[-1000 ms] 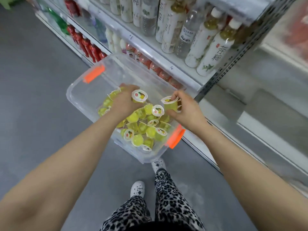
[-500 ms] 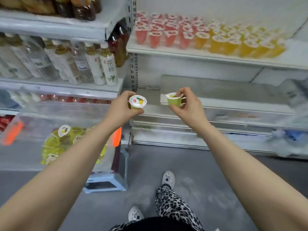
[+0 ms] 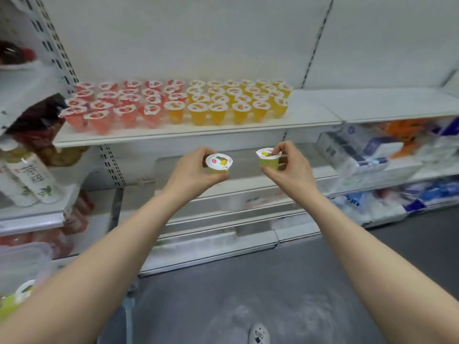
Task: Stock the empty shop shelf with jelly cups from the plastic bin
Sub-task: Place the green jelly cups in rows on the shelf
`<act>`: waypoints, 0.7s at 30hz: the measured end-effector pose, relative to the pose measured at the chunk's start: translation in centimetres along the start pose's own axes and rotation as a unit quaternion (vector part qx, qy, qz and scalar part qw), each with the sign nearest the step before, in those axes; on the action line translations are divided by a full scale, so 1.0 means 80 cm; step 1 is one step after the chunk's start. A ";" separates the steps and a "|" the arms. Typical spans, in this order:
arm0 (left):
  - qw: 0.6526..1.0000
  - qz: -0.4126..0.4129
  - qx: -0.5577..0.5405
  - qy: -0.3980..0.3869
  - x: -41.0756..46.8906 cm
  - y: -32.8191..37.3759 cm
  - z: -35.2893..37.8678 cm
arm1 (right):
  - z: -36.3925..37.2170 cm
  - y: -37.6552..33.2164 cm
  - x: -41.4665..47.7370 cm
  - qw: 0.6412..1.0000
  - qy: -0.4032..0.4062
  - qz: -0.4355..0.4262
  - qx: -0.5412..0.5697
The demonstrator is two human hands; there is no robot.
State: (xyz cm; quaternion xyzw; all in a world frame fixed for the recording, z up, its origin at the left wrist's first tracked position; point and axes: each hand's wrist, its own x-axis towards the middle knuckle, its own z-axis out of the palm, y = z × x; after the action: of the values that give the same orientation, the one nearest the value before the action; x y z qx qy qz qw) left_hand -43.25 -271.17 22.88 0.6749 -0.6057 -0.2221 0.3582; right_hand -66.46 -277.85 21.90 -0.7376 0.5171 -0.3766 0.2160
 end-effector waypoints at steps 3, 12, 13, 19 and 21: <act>1.000 0.022 0.006 0.008 0.047 0.044 0.040 | -0.049 0.036 0.043 0.999 0.016 -0.020 -0.019; 0.998 0.052 0.025 0.036 0.165 0.129 0.122 | -0.126 0.124 0.172 0.998 0.045 -0.036 -0.031; 0.998 0.052 0.027 0.037 0.175 0.134 0.124 | -0.127 0.129 0.186 0.998 0.044 -0.033 -0.032; 0.995 0.074 0.051 0.052 0.241 0.147 0.125 | -0.114 0.149 0.273 0.998 0.038 -0.018 -0.042; 0.994 0.081 0.058 0.052 0.262 0.146 0.122 | -0.103 0.154 0.299 0.998 0.038 -0.007 -0.042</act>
State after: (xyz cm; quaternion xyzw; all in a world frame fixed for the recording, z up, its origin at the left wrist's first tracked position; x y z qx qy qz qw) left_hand -54.62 -293.84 28.18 0.6538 -0.6509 -0.1210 0.3664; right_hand -75.95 -303.97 26.23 -0.7346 0.5355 -0.3837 0.1623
